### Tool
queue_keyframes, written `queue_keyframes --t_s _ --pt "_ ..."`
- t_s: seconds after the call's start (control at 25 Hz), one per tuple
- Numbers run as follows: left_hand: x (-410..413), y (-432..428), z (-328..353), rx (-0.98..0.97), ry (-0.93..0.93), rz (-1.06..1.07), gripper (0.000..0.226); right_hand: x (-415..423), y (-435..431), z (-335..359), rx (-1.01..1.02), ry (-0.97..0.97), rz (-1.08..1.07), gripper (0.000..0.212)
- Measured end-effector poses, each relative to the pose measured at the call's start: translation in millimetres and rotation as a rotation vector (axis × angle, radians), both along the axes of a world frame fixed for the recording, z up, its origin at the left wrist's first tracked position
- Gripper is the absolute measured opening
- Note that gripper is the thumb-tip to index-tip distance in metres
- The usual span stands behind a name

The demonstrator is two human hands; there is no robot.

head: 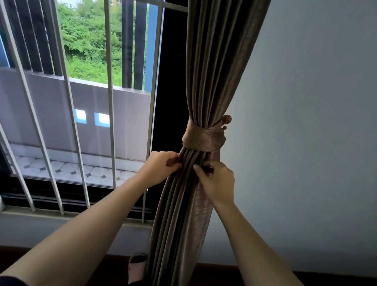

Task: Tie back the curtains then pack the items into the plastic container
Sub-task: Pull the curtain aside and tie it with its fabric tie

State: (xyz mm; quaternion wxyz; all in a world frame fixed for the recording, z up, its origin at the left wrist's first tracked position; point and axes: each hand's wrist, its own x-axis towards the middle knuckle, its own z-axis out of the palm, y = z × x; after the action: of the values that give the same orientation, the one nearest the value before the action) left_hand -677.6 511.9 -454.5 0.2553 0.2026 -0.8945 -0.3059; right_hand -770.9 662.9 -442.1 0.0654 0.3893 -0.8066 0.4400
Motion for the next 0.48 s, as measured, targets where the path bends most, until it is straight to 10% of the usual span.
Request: queue_keyframes --t_s 0.28,0.48 --pt "9 9 -9 -0.249 0.035 0.012 0.024 -10 10 -6 0.18 0.013 -0.042 0.017" --pt "27 -1 10 -0.299 0.055 0.053 0.028 10 6 8 -0.12 0.076 -0.053 0.02"
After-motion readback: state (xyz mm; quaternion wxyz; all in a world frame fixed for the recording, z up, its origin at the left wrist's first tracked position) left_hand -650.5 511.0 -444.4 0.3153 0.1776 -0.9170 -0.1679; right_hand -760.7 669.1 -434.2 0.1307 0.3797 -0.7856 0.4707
